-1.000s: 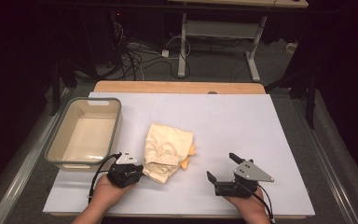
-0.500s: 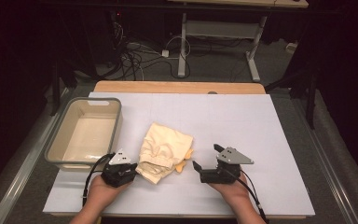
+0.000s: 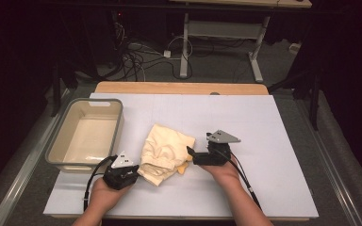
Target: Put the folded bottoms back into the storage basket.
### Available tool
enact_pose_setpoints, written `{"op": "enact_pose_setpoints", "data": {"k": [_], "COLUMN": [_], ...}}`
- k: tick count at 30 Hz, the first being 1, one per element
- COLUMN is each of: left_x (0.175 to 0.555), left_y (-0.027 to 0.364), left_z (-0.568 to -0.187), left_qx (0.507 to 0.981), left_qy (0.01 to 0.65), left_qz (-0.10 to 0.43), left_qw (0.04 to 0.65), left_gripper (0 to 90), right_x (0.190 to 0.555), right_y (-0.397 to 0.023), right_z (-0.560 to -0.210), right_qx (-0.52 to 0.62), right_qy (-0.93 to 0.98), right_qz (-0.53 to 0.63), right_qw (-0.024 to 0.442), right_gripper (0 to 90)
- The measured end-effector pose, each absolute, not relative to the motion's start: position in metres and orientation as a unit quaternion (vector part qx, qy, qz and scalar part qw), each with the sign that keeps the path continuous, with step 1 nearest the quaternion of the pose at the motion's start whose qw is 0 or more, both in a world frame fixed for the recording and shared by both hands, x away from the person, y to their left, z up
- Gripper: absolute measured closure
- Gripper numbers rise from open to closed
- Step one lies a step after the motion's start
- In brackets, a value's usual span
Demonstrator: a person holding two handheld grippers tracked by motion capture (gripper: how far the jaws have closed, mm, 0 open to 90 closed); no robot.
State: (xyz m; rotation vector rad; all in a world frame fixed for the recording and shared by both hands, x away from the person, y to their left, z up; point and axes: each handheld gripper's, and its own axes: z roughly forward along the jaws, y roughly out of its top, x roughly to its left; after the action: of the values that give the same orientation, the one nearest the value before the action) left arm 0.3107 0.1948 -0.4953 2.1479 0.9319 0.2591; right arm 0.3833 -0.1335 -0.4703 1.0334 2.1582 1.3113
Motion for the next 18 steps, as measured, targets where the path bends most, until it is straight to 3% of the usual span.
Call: {"op": "enact_pose_setpoints", "data": {"k": [11, 18], "left_x": [0.314, 0.314], "left_y": [0.197, 0.198], "left_z": [-0.496, -0.496], "left_qx": [0.840, 0.839], "left_qy": [0.369, 0.370], "left_qz": [0.085, 0.079], "left_qw": [0.388, 0.391], "left_gripper": [76.9, 76.9], "right_x": [0.417, 0.427], "right_y": [-0.119, -0.110], "right_z": [-0.481, -0.484], "right_qx": [0.394, 0.391], "right_qy": [0.793, 0.801], "right_qz": [0.429, 0.425], "right_qw": [0.176, 0.158], "right_gripper": [19.0, 33.6]}}
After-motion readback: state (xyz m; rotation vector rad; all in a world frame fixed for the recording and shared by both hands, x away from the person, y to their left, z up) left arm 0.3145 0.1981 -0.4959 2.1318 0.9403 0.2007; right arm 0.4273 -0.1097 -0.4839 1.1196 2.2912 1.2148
